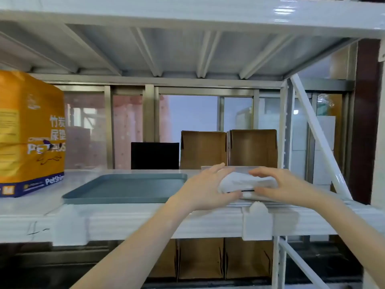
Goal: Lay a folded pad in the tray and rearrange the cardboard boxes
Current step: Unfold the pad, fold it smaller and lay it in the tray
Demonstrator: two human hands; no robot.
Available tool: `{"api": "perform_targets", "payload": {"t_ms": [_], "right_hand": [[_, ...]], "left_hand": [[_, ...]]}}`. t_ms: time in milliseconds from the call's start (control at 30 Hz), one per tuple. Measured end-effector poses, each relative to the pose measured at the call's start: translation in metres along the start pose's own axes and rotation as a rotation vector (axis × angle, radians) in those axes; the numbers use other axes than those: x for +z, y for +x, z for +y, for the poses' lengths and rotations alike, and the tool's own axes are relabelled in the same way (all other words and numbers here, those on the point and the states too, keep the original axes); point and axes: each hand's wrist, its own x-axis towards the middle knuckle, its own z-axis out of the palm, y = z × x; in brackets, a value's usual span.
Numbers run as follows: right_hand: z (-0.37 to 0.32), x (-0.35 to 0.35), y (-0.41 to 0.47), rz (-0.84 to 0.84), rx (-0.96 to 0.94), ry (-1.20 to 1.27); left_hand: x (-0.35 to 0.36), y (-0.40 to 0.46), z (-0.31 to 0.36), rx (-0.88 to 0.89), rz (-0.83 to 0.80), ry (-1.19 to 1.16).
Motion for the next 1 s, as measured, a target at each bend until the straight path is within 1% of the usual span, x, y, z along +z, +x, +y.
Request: {"api": "perform_targets", "payload": {"t_ms": [100, 200, 333, 400, 467, 567, 633, 667, 767, 833, 1000], "right_hand": [[0.012, -0.003, 0.001, -0.023, 0.011, -0.017], [0.019, 0.0, 0.004, -0.025, 0.005, -0.005], [0.025, 0.007, 0.012, 0.034, -0.018, -0.054], [0.024, 0.009, 0.015, 0.077, -0.041, -0.087], [0.022, 0.01, 0.016, 0.171, -0.065, -0.085], [0.011, 0.008, 0.021, 0.39, -0.168, -0.039], [0.0, 0.005, 0.024, 0.513, -0.257, 0.004], [-0.007, 0.003, 0.025, 0.54, -0.289, 0.025], [-0.025, 0.0, 0.026, 0.497, -0.295, 0.1], [-0.037, 0.001, 0.027, 0.481, -0.286, 0.137], [-0.076, 0.011, 0.022, 0.422, -0.302, 0.139]], "left_hand": [[0.01, 0.017, 0.01, -0.019, -0.041, 0.03], [0.023, 0.031, 0.008, -0.072, -0.038, 0.004], [0.03, 0.04, 0.004, -0.106, -0.016, 0.051], [0.031, 0.041, 0.005, -0.085, 0.015, 0.016], [0.029, 0.041, 0.005, -0.08, 0.105, 0.017], [0.017, 0.041, 0.0, -0.093, 0.314, 0.095], [0.004, 0.038, -0.004, -0.101, 0.45, 0.07], [-0.005, 0.035, -0.008, -0.115, 0.519, 0.04], [-0.034, 0.019, -0.017, -0.133, 0.711, -0.113], [-0.054, 0.005, -0.021, -0.118, 0.787, -0.195], [-0.101, -0.036, -0.039, -0.145, 0.819, -0.413]]}}
